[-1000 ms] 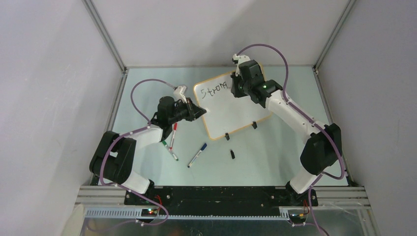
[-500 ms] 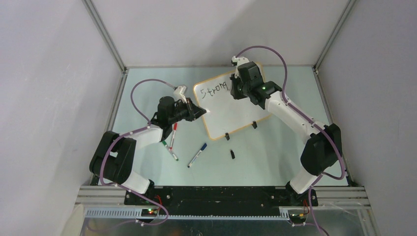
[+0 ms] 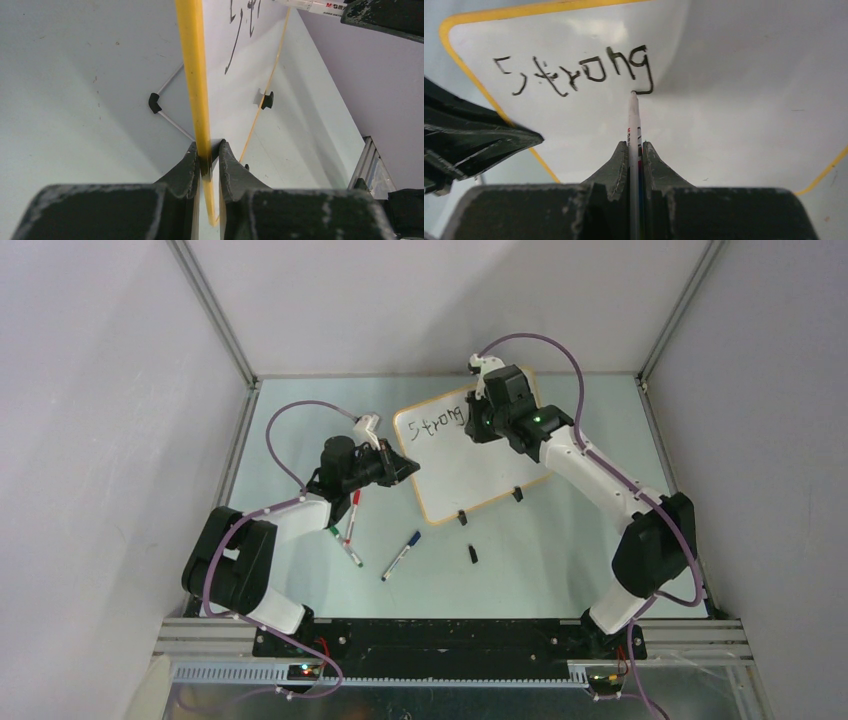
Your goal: Write a sentence on the whiteboard
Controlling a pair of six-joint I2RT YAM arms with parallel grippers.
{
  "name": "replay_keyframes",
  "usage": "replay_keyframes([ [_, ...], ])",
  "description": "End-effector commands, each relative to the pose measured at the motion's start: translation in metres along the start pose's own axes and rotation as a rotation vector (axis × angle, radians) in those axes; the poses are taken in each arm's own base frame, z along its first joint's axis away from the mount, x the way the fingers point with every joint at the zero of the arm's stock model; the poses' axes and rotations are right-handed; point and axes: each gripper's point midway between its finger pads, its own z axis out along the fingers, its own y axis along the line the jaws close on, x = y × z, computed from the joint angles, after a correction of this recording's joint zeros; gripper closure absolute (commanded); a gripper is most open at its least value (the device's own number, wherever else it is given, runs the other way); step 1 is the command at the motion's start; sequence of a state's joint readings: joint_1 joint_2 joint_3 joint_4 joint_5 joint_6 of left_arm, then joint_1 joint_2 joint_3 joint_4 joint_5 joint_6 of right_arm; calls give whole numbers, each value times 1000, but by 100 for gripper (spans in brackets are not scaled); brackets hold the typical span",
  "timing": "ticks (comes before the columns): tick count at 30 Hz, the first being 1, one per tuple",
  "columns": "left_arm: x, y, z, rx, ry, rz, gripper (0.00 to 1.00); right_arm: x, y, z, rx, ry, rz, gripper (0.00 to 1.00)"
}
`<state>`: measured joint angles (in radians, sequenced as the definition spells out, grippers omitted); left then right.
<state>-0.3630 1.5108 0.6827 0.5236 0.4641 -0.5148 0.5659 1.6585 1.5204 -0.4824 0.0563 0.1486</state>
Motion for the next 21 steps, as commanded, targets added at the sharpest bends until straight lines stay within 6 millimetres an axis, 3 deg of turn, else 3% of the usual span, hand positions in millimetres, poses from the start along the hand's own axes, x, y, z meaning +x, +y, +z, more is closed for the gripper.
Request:
replay_keyframes([
  [1,19,18,-3,-82,55,62,89,-38,11,-33,-106,-129,36,100],
  [5,18,18,-4,-88,50,64,83,-48,-10,-55,-107,-209,102,100],
  [7,18,18,-4,-91,48,61,79,-51,-33,-65,-54,-248,144,100],
  [10,19,19,-4,-92,47,55,73,-51,-86,-78,94,-305,241,100],
  [11,19,19,-4,-92,46,51,72,-52,-114,-84,186,-333,286,100],
  [15,18,18,-4,-86,40,46,66,-37,-197,-96,411,-381,440,100],
  [19,18,19,-4,-90,38,46,65,-13,-247,-79,431,-326,583,100],
  [20,18,19,-4,-91,38,47,65,-1,-245,-61,352,-266,612,100],
  [21,18,19,-4,-89,38,46,65,2,-255,-59,333,-255,655,100],
])
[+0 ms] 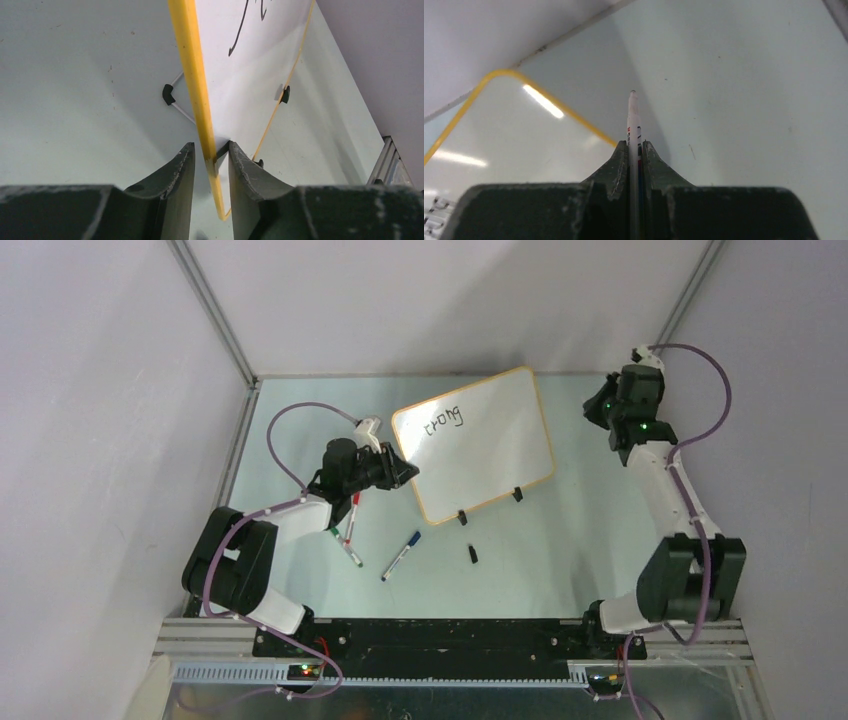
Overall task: Write a sentence on the whiteboard
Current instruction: Write a sentence on the whiteboard, then adjust the whiteboard at the center of the board.
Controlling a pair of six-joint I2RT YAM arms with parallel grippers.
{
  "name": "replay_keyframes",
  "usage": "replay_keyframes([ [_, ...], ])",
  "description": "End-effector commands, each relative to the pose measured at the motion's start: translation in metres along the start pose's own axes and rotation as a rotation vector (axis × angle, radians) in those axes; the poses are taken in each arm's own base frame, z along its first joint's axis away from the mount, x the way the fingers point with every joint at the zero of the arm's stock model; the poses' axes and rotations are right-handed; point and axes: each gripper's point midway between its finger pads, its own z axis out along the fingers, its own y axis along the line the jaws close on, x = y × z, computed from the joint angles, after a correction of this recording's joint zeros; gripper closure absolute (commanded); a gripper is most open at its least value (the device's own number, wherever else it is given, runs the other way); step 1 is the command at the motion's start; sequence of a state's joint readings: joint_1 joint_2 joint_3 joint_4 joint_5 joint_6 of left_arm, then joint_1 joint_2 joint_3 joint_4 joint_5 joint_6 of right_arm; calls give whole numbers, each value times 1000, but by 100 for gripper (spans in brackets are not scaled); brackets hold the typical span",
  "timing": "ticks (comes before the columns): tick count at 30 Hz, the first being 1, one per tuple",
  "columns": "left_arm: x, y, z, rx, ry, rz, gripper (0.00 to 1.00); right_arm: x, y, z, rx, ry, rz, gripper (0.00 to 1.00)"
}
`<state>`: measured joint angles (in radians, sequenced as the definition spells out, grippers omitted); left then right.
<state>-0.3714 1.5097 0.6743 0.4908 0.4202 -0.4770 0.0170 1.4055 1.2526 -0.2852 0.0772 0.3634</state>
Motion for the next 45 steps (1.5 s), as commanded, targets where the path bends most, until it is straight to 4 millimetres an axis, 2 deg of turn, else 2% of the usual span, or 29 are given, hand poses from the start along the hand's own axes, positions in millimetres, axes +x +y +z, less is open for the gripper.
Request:
replay_keyframes([
  [1,11,8,-2,-39,23,22,65,33,-23,44,-87,183,184,100],
  [2,11,8,-2,-39,22,22,65,35,-22,50,-110,213,209,100],
  [3,11,8,-2,-38,21,22,66,56,-25,62,-145,303,248,100],
  [4,11,9,-2,-39,21,23,66,58,-23,68,-168,328,266,100],
  [6,12,11,-1,-43,25,25,68,88,-21,86,-230,448,327,100],
  [8,12,11,-1,-47,30,33,76,102,-13,92,-291,511,367,100],
  [12,11,15,-2,-66,41,57,86,121,-1,90,-347,584,380,100],
  [15,11,15,-2,-70,48,74,91,129,5,79,-385,609,385,100],
  [16,11,15,-2,-69,50,76,92,124,8,74,-402,596,380,100],
  [17,12,15,-2,-67,55,81,93,130,7,70,-401,608,386,100],
  [18,12,15,-2,-65,57,82,94,125,9,64,-418,593,379,100],
  [19,13,14,-1,-61,62,84,95,134,6,60,-413,608,386,100],
  [22,15,10,1,-31,73,92,100,132,8,43,-440,581,387,100],
  [29,22,3,8,-8,111,134,100,144,8,9,-467,564,383,100],
  [34,27,-5,9,18,135,145,100,152,-2,-2,-432,552,372,100],
  [40,33,-9,13,42,166,143,99,156,1,-20,-454,540,366,100],
  [45,36,-19,16,104,183,110,98,164,-4,-34,-428,514,354,100],
])
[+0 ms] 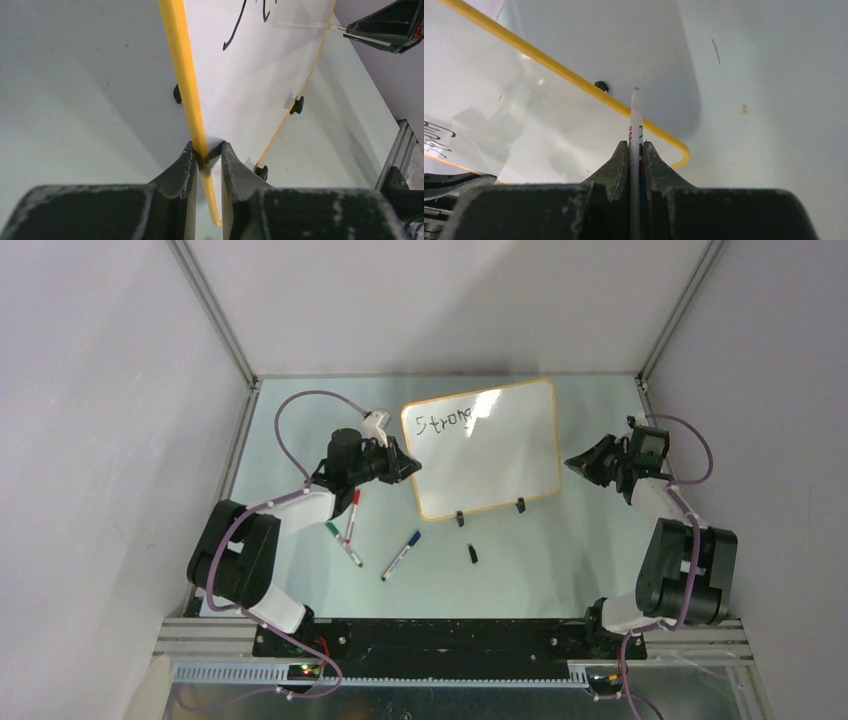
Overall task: Write a sentence on the whiteboard
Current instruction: Adjust the whiteboard at the center of the board.
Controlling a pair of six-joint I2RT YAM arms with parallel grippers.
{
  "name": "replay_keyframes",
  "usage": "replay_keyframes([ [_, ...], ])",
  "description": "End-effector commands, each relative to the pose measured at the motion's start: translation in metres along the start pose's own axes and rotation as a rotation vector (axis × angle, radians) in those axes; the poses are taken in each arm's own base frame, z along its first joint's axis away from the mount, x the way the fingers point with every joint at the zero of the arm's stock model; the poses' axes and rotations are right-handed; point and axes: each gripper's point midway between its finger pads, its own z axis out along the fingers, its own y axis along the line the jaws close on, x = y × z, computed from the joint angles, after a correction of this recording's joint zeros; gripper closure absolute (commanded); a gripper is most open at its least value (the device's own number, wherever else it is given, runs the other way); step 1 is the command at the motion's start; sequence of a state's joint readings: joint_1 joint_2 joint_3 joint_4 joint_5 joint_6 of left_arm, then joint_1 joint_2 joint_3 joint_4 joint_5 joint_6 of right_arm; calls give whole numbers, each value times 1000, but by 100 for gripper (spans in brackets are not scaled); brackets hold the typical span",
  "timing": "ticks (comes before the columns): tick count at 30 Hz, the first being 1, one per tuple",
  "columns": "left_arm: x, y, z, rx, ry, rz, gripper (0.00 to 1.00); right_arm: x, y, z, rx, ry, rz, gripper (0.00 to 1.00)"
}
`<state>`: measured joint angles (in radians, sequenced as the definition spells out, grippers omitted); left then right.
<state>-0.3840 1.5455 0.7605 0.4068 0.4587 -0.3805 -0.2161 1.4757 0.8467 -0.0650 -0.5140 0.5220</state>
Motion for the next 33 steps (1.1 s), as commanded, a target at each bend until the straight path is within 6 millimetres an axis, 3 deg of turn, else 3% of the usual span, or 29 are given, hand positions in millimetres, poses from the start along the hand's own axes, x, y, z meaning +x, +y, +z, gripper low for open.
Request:
replay_keyframes([
  [1,38,-17,9,80,129,22,97,51,38,-25,-162,154,3,100],
  [5,37,-13,6,51,115,24,86,42,27,-33,-74,82,-12,100],
  [11,26,-16,-9,26,55,36,64,-3,-2,-60,188,-204,10,100],
  [15,22,-11,-26,-35,-2,40,54,-26,1,-85,234,-379,35,100],
  [20,22,-4,-44,-105,-81,-31,46,-43,41,-107,137,-510,-29,100],
  [25,16,-2,-51,-122,-173,-81,33,-45,111,-115,-20,-542,-139,100],
  [29,15,6,-52,-145,-233,-96,33,-45,162,-99,-75,-521,-272,100],
  [33,12,4,-53,-124,-278,-76,33,-28,202,-75,-152,-412,-364,100],
])
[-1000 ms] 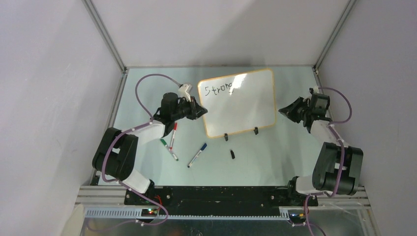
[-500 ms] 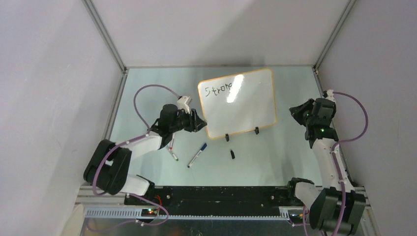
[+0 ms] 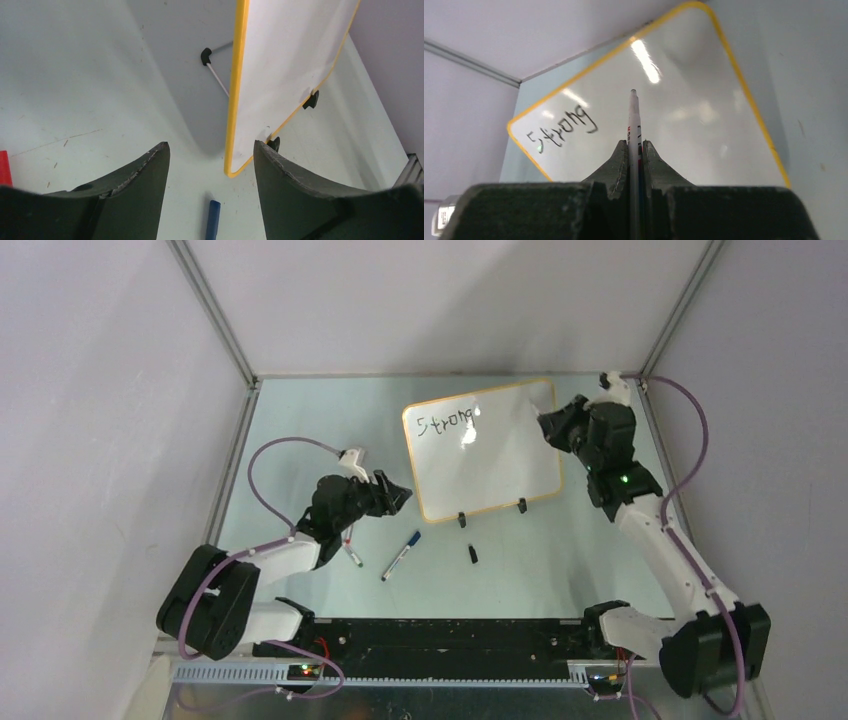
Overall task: Write a sentence on the whiteboard
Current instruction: Hold the whiteboard on the whiteboard stand.
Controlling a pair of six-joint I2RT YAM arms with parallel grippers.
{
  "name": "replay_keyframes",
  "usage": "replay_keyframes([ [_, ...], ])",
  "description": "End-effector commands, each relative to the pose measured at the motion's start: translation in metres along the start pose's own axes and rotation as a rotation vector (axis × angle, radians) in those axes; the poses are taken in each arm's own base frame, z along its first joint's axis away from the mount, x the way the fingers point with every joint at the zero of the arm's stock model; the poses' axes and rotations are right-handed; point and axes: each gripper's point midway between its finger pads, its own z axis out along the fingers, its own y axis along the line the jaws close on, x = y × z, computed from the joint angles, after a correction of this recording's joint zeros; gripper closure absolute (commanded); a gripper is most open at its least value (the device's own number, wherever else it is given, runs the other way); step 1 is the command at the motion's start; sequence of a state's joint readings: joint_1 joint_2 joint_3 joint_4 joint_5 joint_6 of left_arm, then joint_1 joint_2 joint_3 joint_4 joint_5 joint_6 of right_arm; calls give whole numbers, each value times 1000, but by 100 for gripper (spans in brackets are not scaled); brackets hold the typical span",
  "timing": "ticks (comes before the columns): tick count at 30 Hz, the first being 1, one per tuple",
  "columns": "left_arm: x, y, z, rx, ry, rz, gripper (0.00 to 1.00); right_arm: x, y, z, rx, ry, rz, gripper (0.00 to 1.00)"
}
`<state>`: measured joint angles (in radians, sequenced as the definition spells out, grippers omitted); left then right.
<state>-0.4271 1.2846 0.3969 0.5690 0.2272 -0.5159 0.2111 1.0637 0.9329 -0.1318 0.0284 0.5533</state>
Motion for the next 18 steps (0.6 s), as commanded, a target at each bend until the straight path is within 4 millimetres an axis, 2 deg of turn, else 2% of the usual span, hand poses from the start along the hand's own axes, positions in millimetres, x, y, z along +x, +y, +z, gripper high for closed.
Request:
replay_keyframes([
  [1,-34,-10,2,41,-158,14,33,-22,49,18,-104,-41,-106,100],
  [8,-36,-11,5,55,-177,25,32,-7,95,35,-222,-55,-241,100],
  [11,-34,-11,6,50,-162,34,30,7,98,44,-227,-24,-282,100],
  [18,-35,-7,6,12,-152,71,27,40,87,59,-197,61,-361,100],
])
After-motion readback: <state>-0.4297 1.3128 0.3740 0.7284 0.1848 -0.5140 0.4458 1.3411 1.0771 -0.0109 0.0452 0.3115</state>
